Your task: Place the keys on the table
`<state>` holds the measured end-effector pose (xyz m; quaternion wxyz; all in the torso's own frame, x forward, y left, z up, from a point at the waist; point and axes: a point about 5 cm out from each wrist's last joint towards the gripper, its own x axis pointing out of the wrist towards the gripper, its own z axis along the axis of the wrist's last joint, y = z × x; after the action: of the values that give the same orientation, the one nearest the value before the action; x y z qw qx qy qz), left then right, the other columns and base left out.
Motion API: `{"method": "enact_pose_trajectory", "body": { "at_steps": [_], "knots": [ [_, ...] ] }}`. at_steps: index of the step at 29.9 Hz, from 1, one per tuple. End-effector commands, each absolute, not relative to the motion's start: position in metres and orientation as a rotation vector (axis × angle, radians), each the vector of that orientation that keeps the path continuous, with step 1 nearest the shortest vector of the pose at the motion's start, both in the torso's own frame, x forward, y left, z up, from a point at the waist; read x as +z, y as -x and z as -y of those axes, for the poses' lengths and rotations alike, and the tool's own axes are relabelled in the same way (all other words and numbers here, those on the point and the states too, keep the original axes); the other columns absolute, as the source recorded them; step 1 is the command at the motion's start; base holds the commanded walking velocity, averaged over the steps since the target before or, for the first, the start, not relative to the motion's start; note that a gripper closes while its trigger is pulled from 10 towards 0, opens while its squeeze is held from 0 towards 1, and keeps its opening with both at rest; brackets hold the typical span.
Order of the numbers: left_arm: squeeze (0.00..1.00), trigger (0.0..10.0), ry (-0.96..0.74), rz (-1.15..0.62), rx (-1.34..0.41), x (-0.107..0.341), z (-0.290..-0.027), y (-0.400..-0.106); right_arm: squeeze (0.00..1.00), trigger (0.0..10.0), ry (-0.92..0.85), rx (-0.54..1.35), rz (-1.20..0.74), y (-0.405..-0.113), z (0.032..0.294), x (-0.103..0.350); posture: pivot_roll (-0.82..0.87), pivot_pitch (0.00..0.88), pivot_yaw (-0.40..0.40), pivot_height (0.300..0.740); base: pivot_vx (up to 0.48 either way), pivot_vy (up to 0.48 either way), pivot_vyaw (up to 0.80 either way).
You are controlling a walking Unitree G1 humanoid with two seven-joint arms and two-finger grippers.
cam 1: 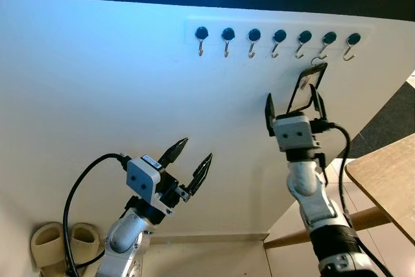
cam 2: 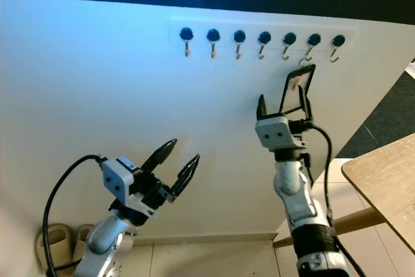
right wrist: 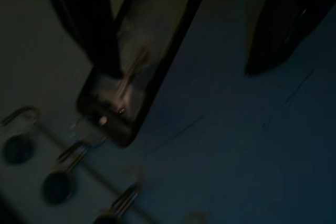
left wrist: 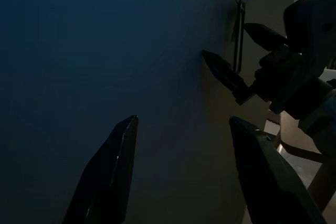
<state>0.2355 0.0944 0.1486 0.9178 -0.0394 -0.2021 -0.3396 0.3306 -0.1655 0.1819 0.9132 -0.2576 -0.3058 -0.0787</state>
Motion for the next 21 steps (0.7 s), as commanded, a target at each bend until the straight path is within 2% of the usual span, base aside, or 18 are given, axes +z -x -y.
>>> {"method": "enact_pose_trajectory", "body": {
  "at_steps": [1,6,21],
  "knots": [
    [0.0,10.0,0.086,0.42,-0.71,0.152,-0.091,-0.234,0.0,10.0,0.547,-0.178,0.592,-0.335,0.165,0.178,0.07,0.104,-0.092,0.74,0.0,0.0,0.0],
    [0.0,10.0,0.088,0.415,-0.72,0.155,-0.089,-0.232,0.0,10.0,0.556,-0.211,0.597,-0.337,0.167,0.179,0.07,0.105,-0.091,0.74,0.0,0.0,0.0],
    [0.0,10.0,0.09,0.421,-0.741,0.163,-0.085,-0.231,0.0,10.0,0.558,-0.402,0.657,-0.328,0.199,0.196,0.06,0.109,-0.08,0.74,0.0,0.0,0.0]
  ]
}}
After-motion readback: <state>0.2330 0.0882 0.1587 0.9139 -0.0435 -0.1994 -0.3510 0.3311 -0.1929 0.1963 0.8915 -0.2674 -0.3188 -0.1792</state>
